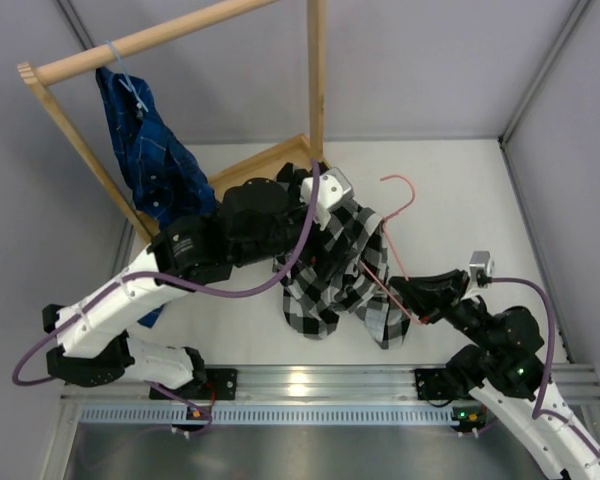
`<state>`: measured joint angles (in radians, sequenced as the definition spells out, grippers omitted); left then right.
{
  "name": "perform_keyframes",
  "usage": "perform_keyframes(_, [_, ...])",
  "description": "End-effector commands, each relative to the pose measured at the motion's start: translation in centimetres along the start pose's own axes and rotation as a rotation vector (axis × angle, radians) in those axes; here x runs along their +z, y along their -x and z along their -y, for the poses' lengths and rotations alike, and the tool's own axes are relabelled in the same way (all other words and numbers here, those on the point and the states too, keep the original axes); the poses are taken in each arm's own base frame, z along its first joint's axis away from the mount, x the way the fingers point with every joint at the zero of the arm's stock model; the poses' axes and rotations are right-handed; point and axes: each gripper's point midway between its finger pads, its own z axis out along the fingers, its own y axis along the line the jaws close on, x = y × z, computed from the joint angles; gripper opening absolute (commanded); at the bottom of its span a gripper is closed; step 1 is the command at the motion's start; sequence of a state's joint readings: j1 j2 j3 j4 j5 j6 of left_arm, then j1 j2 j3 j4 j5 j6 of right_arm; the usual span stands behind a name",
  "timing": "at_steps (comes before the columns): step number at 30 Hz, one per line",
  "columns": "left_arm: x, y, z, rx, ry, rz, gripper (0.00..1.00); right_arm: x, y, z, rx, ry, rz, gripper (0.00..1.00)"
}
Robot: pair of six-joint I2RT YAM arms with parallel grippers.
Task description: Place the shirt on the hanger
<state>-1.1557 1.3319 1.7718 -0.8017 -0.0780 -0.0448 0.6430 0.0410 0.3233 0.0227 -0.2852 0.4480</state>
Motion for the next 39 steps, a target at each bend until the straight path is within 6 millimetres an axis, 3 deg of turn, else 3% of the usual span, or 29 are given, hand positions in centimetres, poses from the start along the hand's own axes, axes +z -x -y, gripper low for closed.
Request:
perform_keyframes(1, [-3.6,3.9,-4.4,0.152,0.215,0.150,0.98,-0.3,5.2,-1.7,-0.052,0.045,0.202,0.00])
perform_keyframes(4, [-2.6,3.8,-6.4,0.267,0.293,0.139,0.98,-0.2,5.2,-2.0,-0.058,0.053,0.178,0.00])
perform_keyframes(7, [-1.0,3.2,-5.7,0.399,0.215,0.095,0.98,-0.2,5.0,-2.5,-0.064,0.074,0.152,0.00])
perform_keyframes(8, [-0.4,3.0,-4.1,0.435,0.111,0.103,0.98,-0.3,4.9,-2.5,-0.062,0.076,0.146,0.00])
perform_keyframes(11, [-1.0,2.5,-2.6,0.523,-0.099,0.126,0.98,-0.6,4.4,-2.5,-0.054,0.079,0.133,0.00])
perform_keyframes(12, [-1.3,2.3,-0.2,0.560,-0.269,0.157,0.98,-0.6,4.2,-2.7,-0.052,0.088,0.124,0.00])
perform_keyframes(13, [-1.7,1.3,-0.3,0.556,-0.325,0.124,0.98,-0.6,4.0,-2.8,-0.053,0.096,0.116,0.00])
perform_keyframes(18, [-1.8,1.7,0.7,0.510,-0.479,0.116,0.98,-1.7,3.7,-4.9,-0.090,0.200,0.083,0.00])
perform_keyframes(21, [-1.4,1.0,1.4,0.474,-0.554,0.080,0.96,-2.0,3.4,-5.7,-0.099,0.245,0.068,0.00])
perform_keyframes(25, [-1.6,-0.9,3.3,0.422,-0.697,0.032,0.88,-2.4,3.5,-6.1,-0.109,0.263,0.072,0.00])
perform_keyframes(29, [-1.4,-2.7,3.5,0.398,-0.738,-0.024,0.75,-2.9,3.9,-6.8,-0.139,0.291,0.078,0.00])
perform_keyframes(35, [-1.2,-3.6,3.8,0.380,-0.772,-0.054,0.72,-3.5,3.5,-8.5,-0.169,0.388,0.030,0.00])
perform_keyframes(39, [-1.4,-4.1,4.2,0.370,-0.803,-0.066,0.54,-3.7,4.2,-8.6,-0.193,0.382,0.048,0.00])
